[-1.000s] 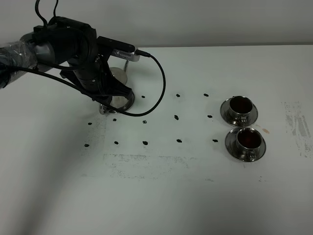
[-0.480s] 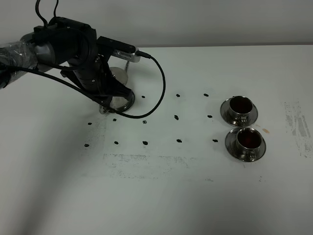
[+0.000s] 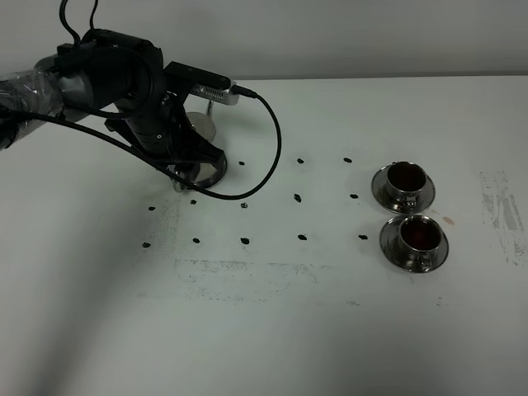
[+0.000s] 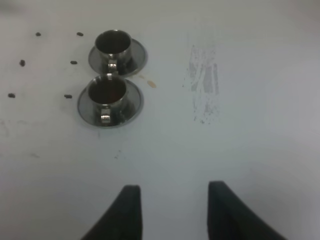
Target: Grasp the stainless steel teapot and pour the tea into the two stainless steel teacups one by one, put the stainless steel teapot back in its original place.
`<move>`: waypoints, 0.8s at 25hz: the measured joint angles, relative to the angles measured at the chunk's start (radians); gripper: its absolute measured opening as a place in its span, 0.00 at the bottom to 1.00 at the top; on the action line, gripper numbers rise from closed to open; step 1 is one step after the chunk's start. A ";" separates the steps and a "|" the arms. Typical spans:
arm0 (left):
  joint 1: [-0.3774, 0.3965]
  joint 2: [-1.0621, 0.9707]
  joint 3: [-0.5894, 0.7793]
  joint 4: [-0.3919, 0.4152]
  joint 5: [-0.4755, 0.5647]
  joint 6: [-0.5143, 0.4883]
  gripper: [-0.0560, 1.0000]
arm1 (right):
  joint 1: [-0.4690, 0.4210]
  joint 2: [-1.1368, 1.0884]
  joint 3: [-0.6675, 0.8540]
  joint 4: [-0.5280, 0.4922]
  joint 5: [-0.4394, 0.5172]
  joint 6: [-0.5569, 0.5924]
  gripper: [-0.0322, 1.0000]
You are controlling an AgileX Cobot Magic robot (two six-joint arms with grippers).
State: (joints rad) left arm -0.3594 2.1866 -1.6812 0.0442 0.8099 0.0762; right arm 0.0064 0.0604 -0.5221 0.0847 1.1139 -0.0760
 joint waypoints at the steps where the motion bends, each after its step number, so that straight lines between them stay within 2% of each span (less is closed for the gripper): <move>1: 0.000 0.000 0.000 -0.001 0.000 0.000 0.53 | 0.000 0.000 0.000 0.000 0.000 0.000 0.33; 4: 0.000 -0.006 0.000 -0.006 0.007 0.000 0.58 | 0.000 0.000 0.000 0.000 0.000 0.001 0.33; 10: 0.000 -0.099 0.000 -0.030 0.061 0.000 0.59 | 0.000 0.000 0.000 0.000 0.000 0.001 0.33; 20: 0.000 -0.435 -0.001 -0.031 0.222 0.000 0.59 | 0.000 0.000 0.000 0.000 0.000 0.000 0.33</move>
State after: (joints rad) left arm -0.3594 1.7512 -1.6822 0.0134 1.0321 0.0762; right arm 0.0064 0.0604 -0.5221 0.0847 1.1139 -0.0761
